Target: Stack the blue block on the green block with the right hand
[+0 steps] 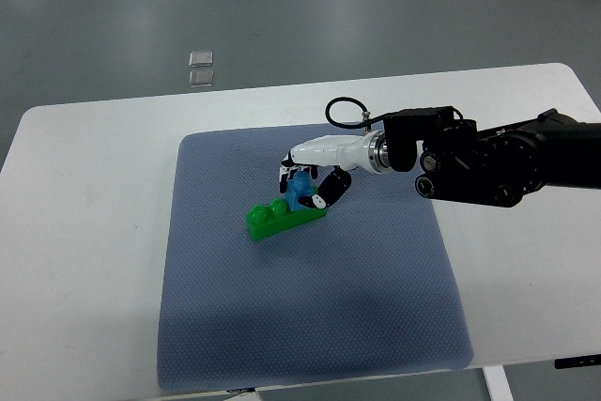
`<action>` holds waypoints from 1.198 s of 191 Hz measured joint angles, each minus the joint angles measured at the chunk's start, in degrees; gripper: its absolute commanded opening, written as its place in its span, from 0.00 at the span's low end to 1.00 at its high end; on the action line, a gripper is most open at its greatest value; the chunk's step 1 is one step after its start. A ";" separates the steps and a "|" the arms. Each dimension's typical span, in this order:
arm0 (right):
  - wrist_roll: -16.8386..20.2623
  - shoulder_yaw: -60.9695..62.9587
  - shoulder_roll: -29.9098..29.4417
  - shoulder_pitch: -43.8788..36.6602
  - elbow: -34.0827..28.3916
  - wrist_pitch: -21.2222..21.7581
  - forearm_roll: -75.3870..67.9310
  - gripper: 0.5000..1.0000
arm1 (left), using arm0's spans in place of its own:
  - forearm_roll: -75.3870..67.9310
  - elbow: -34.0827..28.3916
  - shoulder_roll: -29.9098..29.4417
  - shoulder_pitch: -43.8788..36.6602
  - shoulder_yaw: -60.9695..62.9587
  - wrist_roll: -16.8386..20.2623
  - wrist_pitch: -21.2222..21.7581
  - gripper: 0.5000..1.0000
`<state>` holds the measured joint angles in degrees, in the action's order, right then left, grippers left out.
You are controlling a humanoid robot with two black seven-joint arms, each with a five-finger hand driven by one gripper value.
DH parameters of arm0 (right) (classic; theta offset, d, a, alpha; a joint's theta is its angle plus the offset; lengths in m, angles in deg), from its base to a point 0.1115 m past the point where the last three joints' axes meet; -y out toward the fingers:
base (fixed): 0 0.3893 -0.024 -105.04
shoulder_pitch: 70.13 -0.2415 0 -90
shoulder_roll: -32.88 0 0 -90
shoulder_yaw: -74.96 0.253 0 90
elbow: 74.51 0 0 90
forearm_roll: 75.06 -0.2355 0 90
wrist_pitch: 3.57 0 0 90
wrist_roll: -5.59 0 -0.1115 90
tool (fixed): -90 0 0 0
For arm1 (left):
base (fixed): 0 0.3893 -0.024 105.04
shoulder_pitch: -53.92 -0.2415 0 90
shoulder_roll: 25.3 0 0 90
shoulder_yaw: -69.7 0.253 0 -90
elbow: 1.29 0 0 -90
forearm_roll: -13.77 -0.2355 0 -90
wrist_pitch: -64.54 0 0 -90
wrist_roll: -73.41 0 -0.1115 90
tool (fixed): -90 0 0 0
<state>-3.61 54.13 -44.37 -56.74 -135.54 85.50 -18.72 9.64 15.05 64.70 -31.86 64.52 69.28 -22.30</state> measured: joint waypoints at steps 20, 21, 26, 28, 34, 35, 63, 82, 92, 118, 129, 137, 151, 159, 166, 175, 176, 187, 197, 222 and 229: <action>-0.27 0.06 0.00 0.20 0.10 -0.04 0.00 0.19 | 0.00 0.00 0.00 0.00 0.00 0.00 0.00 1.00; -0.29 0.06 0.00 0.21 0.10 -0.04 0.00 0.19 | 0.00 0.00 0.00 0.00 0.00 0.00 0.00 1.00; -0.36 0.07 0.00 0.24 0.11 -0.06 0.01 0.19 | 0.00 0.00 0.00 0.00 0.00 0.00 0.00 1.00; -0.38 0.07 0.00 0.25 0.11 -0.09 0.01 0.19 | 0.00 0.00 0.00 0.00 0.00 0.00 0.00 1.00; -0.47 0.07 0.00 0.29 0.11 -0.16 0.01 0.21 | 0.00 0.00 0.00 0.00 0.00 0.00 0.00 1.00; -0.48 0.07 0.00 0.29 0.11 -0.17 0.01 0.21 | 0.00 0.00 0.00 0.00 0.00 0.00 0.00 1.00; -0.61 0.17 0.24 0.30 0.12 -0.19 -0.01 0.70 | 0.00 0.00 0.00 0.00 0.00 0.00 0.00 1.00; -0.59 1.35 0.60 0.07 0.11 0.52 -0.57 0.85 | 0.00 0.00 0.00 0.00 0.00 0.00 0.00 1.00; -0.50 2.59 0.82 -0.09 -0.01 1.34 -0.93 0.85 | 0.00 0.01 0.00 0.00 0.00 0.00 0.00 1.00; -0.40 4.55 1.35 -0.26 -0.29 3.66 -1.23 0.85 | 0.00 0.00 0.00 0.00 0.00 0.00 0.00 1.00; -0.38 5.24 1.87 -0.39 -0.49 4.12 -1.32 0.85 | 0.00 0.01 0.00 0.00 0.00 0.00 0.00 1.00; -0.38 5.90 2.20 -0.49 -0.58 4.32 -1.49 0.85 | 0.00 0.01 0.00 0.00 0.00 0.00 0.00 1.00; -0.38 8.11 2.92 -0.59 -0.65 4.58 -2.31 0.85 | 0.00 0.01 0.00 0.00 0.00 0.00 0.00 1.00; -0.38 9.90 3.58 -0.59 -0.65 4.79 -3.31 0.85 | 0.00 0.01 0.00 0.00 0.00 0.00 0.00 1.00; -0.38 12.31 4.40 -0.54 -0.55 5.20 -5.02 0.85 | 0.00 0.01 0.00 0.00 0.00 0.00 0.00 1.00; -0.38 15.55 5.35 -0.06 -0.24 5.84 -7.71 0.85 | 0.00 0.01 0.00 0.00 0.01 0.00 0.00 1.00; -0.38 15.92 5.45 0.02 -0.20 5.92 -8.06 0.85 | 0.00 0.01 0.00 0.00 0.01 0.00 0.00 1.00; -0.40 20.31 6.71 1.62 0.45 6.78 -12.57 0.85 | 0.00 0.02 0.00 0.00 0.01 0.00 0.00 1.00; -0.35 26.15 8.05 5.91 1.73 7.60 -19.58 0.85 | 0.00 0.07 0.00 0.00 0.01 0.00 0.00 1.00; -0.08 42.06 8.06 18.24 5.90 8.24 -37.93 0.85 | 0.00 0.11 0.00 0.03 0.05 0.01 -0.01 1.00; -0.09 47.39 7.35 22.15 7.63 8.24 -43.54 0.85 | 0.00 0.12 0.00 0.00 0.06 0.00 0.00 1.00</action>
<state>-3.69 101.52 -37.02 -34.60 -127.91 93.74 -62.26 9.64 15.18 64.70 -31.86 64.58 69.28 -22.30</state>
